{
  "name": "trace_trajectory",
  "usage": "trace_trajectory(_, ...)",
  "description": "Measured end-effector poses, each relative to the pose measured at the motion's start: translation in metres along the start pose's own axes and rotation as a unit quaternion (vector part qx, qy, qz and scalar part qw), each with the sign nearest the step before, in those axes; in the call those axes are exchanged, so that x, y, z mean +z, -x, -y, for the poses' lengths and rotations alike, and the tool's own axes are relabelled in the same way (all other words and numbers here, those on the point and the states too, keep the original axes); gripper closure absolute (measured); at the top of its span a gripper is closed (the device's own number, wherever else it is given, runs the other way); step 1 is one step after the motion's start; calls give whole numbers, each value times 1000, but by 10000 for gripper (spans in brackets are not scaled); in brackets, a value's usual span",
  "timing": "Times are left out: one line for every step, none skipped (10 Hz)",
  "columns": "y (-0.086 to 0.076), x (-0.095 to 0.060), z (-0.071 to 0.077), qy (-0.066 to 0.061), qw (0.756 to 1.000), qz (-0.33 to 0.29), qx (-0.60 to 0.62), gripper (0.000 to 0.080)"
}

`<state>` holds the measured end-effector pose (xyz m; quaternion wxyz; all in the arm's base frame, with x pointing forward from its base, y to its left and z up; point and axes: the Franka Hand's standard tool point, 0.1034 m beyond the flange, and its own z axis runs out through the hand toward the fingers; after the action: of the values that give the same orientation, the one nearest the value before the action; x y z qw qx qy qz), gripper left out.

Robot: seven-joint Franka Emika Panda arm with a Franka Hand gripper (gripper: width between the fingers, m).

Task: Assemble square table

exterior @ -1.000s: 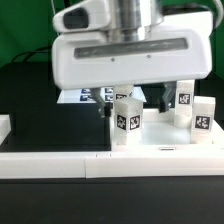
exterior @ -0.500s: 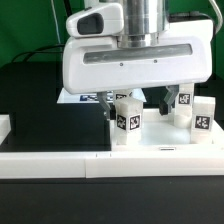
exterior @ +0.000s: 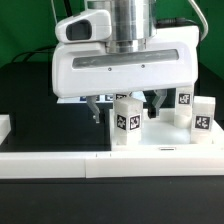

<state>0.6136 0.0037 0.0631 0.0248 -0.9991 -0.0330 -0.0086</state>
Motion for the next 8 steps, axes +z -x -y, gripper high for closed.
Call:
trace_trajectory(0, 0, 0, 0, 1000, 0, 0, 256)
trace_trajectory(0, 0, 0, 0, 1000, 0, 0, 397)
trace_trajectory(0, 0, 0, 0, 1000, 0, 1, 511)
trace_trajectory(0, 0, 0, 0, 1000, 0, 0, 511)
trace_trajectory(0, 0, 0, 0, 1000, 0, -5, 511)
trace_trajectory(0, 0, 0, 1, 1000, 0, -9, 511)
trace_trajectory(0, 0, -1, 1, 999, 0, -36, 511)
trace_trajectory(-3, 0, -1, 1, 999, -2, -44, 511)
